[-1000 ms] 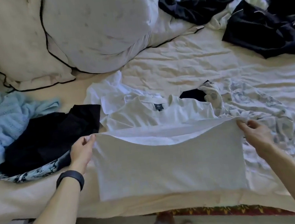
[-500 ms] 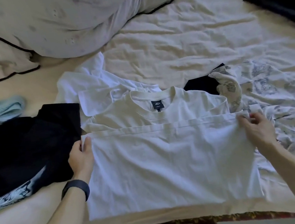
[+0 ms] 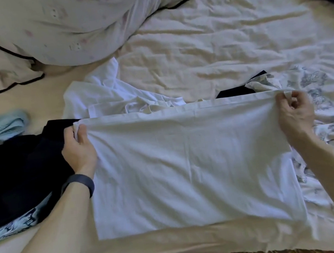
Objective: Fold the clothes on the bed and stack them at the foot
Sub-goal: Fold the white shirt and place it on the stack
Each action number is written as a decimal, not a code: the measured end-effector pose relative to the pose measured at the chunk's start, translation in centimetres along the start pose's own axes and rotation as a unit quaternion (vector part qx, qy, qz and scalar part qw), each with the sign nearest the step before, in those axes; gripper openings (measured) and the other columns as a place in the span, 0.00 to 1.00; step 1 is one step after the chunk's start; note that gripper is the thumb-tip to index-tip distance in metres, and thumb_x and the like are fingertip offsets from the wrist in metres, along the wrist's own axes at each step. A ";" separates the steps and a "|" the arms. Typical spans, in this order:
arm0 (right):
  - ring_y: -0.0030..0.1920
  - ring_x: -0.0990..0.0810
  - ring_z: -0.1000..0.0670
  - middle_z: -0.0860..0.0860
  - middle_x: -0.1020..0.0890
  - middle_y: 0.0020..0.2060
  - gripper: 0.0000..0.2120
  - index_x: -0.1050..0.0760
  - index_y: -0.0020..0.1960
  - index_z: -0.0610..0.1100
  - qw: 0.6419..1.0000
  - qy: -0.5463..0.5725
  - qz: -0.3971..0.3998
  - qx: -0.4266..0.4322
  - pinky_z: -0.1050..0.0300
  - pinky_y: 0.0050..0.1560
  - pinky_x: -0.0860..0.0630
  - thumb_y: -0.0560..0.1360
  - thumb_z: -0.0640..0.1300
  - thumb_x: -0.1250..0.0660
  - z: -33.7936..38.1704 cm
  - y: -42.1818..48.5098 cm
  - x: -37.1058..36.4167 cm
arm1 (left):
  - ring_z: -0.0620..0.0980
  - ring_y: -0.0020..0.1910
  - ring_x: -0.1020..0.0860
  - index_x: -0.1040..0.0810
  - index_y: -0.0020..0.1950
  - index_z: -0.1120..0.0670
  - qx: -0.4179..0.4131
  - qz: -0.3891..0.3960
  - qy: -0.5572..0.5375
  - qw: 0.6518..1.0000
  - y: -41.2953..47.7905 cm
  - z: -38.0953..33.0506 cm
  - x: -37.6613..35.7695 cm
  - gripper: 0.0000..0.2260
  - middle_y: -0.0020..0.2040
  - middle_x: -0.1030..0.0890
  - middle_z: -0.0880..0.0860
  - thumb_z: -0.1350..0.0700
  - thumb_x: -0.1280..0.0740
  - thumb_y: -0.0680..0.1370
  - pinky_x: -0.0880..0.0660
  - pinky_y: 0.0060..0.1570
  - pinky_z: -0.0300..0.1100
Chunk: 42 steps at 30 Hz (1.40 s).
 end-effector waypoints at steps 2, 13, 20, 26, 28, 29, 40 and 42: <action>0.41 0.25 0.50 0.56 0.24 0.37 0.10 0.25 0.51 0.54 1.000 -0.010 0.008 -0.002 0.56 0.42 0.30 0.78 0.60 0.35 -0.8 1.5 -1.2 | 0.51 0.34 0.30 0.32 0.45 0.53 -0.011 0.014 0.006 1.000 1.1 -0.3 -1.3 0.17 0.34 0.28 0.47 0.40 0.41 0.83 0.36 0.37 0.44; 0.52 0.24 0.49 0.51 0.22 0.54 0.20 0.26 0.65 0.49 0.994 -0.094 0.049 0.005 0.55 0.55 0.29 0.79 0.60 0.34 -0.9 1.4 -1.9 | 0.52 0.47 0.23 0.29 0.63 0.50 0.036 0.092 0.021 0.995 2.3 0.8 -4.4 0.22 0.52 0.21 0.51 0.35 0.39 0.79 0.29 0.47 0.45; 0.62 0.25 0.38 0.40 0.22 0.59 0.27 0.28 0.67 0.41 0.984 -0.174 -0.039 0.001 0.42 0.64 0.31 0.77 0.59 0.33 -4.9 -9.0 3.8 | 0.61 0.65 0.27 0.30 0.71 0.56 0.100 -0.013 0.046 0.994 -11.3 6.2 0.8 0.26 0.66 0.26 0.58 0.42 0.34 0.79 0.30 0.63 0.55; 0.71 0.33 0.38 0.40 0.32 0.71 0.29 0.33 0.69 0.42 0.938 -0.073 -0.125 -0.314 0.39 0.70 0.33 0.77 0.59 0.31 -13.3 -21.3 7.8 | 0.61 0.66 0.29 0.36 0.74 0.54 0.474 -0.028 -0.006 0.880 -26.1 13.0 4.4 0.33 0.72 0.33 0.60 0.33 0.39 0.78 0.30 0.63 0.59; 0.64 0.24 0.39 0.40 0.25 0.65 0.24 0.29 0.64 0.41 0.918 0.056 -0.110 -0.376 0.46 0.60 0.26 0.78 0.57 0.30 -14.9 -23.4 7.2 | 0.59 0.51 0.23 0.24 0.61 0.58 0.491 -0.001 -0.095 0.866 -27.2 13.2 3.6 0.28 0.57 0.23 0.60 0.33 0.42 0.80 0.26 0.56 0.54; 0.61 0.21 0.40 0.43 0.21 0.61 0.21 0.27 0.62 0.42 0.907 0.122 -0.086 -0.393 0.49 0.55 0.24 0.79 0.56 0.30 -15.3 -23.8 6.4 | 0.58 0.51 0.23 0.23 0.59 0.57 0.489 0.018 -0.133 0.862 -27.2 13.2 3.2 0.27 0.55 0.22 0.58 0.34 0.43 0.81 0.25 0.58 0.53; 0.36 0.21 0.51 0.51 0.20 0.40 0.10 0.27 0.41 0.53 0.945 0.149 -0.151 -0.247 0.53 0.37 0.22 0.73 0.54 0.27 -15.2 -20.2 9.6 | 0.53 0.55 0.20 0.26 0.53 0.49 0.436 -0.082 -0.259 0.858 -23.6 14.4 6.5 0.11 0.57 0.19 0.52 0.44 0.41 0.84 0.20 0.56 0.49; 0.27 0.26 0.54 0.51 0.23 0.35 0.13 0.29 0.40 0.50 0.942 0.150 -0.147 -0.261 0.58 0.29 0.27 0.74 0.55 0.27 -15.9 -21.0 10.1 | 0.52 0.54 0.20 0.25 0.58 0.53 0.454 -0.083 -0.278 0.842 -24.8 14.8 6.7 0.13 0.58 0.20 0.53 0.45 0.42 0.84 0.20 0.54 0.47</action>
Point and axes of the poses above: each hand's wrist, its own y-axis towards the middle knuckle, its own x-axis out of the back of the hand, z = x × y, the point moved 6 cm from there along y, towards the middle knuckle
